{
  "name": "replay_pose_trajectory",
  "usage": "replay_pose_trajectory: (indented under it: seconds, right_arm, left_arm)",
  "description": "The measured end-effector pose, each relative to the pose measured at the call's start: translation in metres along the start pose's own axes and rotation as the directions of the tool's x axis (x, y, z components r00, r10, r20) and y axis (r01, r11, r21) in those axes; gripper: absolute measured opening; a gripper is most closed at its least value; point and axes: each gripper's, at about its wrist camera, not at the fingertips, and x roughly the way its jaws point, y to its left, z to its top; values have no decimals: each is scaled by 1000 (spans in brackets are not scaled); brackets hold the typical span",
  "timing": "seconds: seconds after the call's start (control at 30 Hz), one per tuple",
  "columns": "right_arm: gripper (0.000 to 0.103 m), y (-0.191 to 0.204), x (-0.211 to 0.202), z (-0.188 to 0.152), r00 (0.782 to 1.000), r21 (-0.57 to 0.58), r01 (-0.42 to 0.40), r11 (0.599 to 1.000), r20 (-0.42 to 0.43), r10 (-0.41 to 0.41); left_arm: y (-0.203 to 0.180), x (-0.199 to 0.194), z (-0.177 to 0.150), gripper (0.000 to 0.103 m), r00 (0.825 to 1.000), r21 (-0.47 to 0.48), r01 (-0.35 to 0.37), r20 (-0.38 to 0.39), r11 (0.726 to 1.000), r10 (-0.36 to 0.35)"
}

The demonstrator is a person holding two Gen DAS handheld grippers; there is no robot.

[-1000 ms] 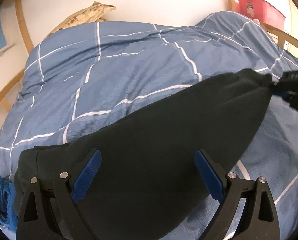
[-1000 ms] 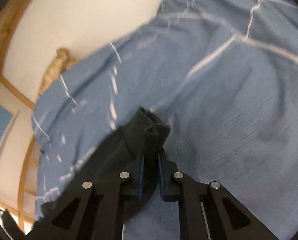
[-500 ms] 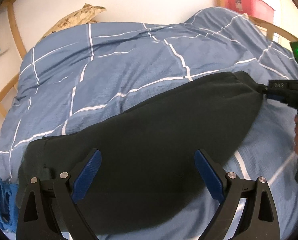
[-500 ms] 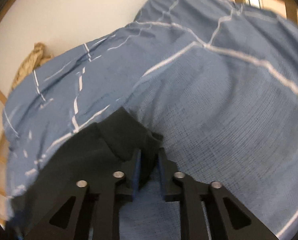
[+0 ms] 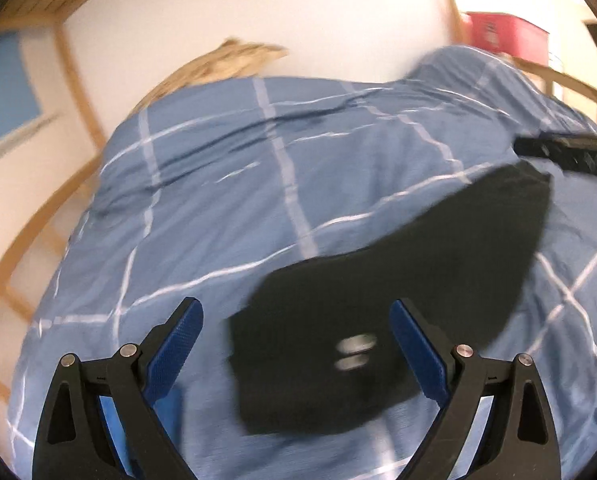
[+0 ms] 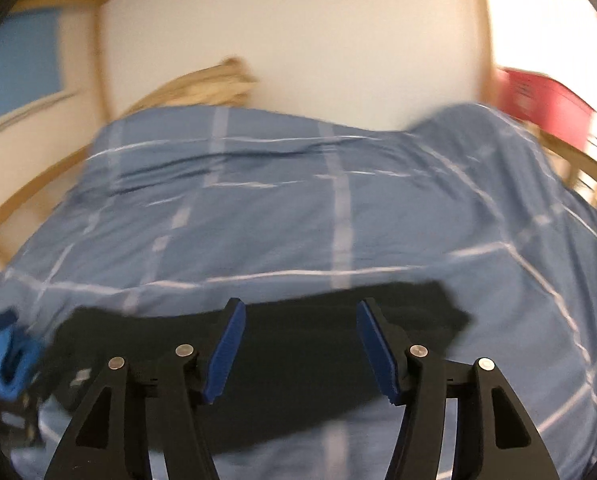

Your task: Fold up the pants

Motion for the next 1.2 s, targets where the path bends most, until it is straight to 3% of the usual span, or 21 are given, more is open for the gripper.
replay_pose_trajectory:
  seconds: [0.13,0.23,0.3,0.4,0.53,0.63,0.77,0.93,1.0,1.03,1.07,1.1,1.17,1.2]
  right_arm:
    - [58,72,16,3,995,-100,-95,990,-26,93]
    - [58,113,35,-1,982,-123,-181,976,-86,171]
    - [58,141,45,-5,968,-123,-228,966,-135,211]
    - [58,164,64,-10,956,-122,-256,959,-182,231]
    - [58,180,79,-17,945,-109,-266,958,-226,237]
    - [58,185,89,-19,942,-104,-259,960,-248,227]
    - [58,183,99,-22,936,-88,-253,963,-273,221]
    - [58,179,111,-28,933,-80,-237,968,-297,203]
    - [58,177,114,-31,929,-71,-234,970,-309,202]
    - [58,176,116,-32,928,-66,-234,970,-313,202]
    - [58,175,117,-33,926,-61,-235,970,-316,205]
    - [58,175,118,-33,926,-58,-234,970,-318,205]
    - [58,174,119,-34,924,-53,-234,971,-321,206]
    - [58,175,119,-34,925,-53,-235,971,-320,206]
  left_arm:
    - [53,18,-12,92,995,-113,66,-68,991,-74]
    - [78,35,-19,84,987,-177,105,-98,979,-124]
    - [92,46,-22,82,977,-248,157,-106,956,-188]
    - [109,63,-23,78,950,-382,244,-89,892,-298]
    - [123,90,-25,63,917,-504,284,-104,816,-384]
    - [125,108,-29,63,895,-565,295,-119,770,-430]
    - [121,123,-34,63,871,-614,309,-125,726,-476]
    - [119,143,-41,63,851,-654,297,-149,696,-503]
    - [116,150,-44,54,836,-668,308,-151,678,-528]
    - [115,153,-46,42,823,-679,320,-146,660,-549]
    - [113,155,-46,38,819,-685,320,-148,654,-555]
    - [112,155,-47,34,825,-685,308,-154,660,-544]
    - [111,149,-46,15,832,-667,308,-157,678,-533]
    - [113,142,-44,13,834,-663,322,-138,676,-534]
